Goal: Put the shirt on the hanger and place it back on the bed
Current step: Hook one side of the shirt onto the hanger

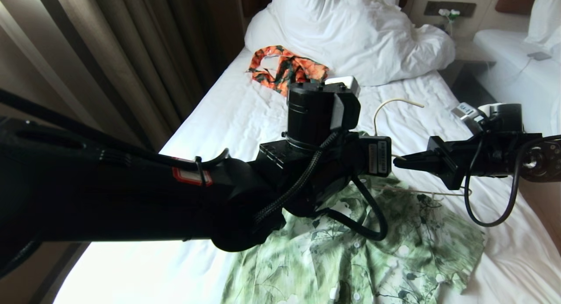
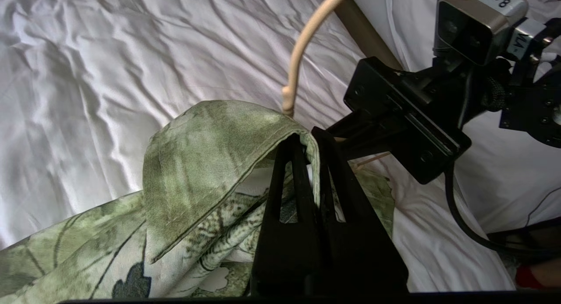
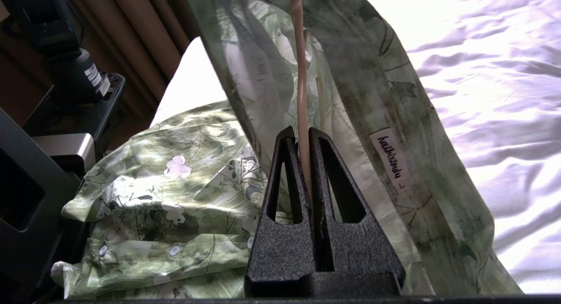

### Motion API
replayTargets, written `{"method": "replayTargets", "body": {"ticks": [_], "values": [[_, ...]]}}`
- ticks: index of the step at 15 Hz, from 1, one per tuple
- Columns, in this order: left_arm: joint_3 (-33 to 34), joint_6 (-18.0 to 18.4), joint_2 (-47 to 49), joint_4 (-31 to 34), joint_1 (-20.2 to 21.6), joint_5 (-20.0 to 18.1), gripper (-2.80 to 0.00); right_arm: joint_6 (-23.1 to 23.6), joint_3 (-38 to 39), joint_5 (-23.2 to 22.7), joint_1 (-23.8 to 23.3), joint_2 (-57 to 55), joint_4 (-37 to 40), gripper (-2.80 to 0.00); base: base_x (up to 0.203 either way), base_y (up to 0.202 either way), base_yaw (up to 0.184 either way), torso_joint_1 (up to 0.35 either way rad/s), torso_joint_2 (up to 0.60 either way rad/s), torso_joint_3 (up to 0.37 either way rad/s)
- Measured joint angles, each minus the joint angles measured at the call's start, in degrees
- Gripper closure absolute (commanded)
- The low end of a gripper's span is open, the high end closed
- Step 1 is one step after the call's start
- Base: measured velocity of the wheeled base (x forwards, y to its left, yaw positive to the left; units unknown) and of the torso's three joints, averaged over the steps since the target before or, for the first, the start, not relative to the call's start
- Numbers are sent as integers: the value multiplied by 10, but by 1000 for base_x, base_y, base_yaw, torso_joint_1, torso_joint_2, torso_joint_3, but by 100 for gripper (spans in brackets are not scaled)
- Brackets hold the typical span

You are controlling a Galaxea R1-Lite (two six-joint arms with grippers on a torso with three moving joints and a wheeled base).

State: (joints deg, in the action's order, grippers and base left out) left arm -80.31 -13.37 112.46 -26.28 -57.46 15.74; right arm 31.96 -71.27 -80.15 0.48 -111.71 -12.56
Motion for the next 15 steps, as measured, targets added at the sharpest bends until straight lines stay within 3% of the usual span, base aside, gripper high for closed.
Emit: {"method": "replayTargets", "body": {"ticks": [5,10,11,15], "values": [[-17,24,20,2,-48,2,0,-1,-9,0,13,-7,0,0,0,0,0,0,0,0],[-54,47,63,4,-68,3,0,-1,-1,-1,21,-11,0,0,0,0,0,0,0,0],[-54,55,71,4,-68,3,-280,0,1,-1,22,-12,0,0,0,0,0,0,0,0],[-56,72,87,2,-66,3,-280,2,8,-1,22,-17,-8,0,0,0,0,0,0,0]]}}
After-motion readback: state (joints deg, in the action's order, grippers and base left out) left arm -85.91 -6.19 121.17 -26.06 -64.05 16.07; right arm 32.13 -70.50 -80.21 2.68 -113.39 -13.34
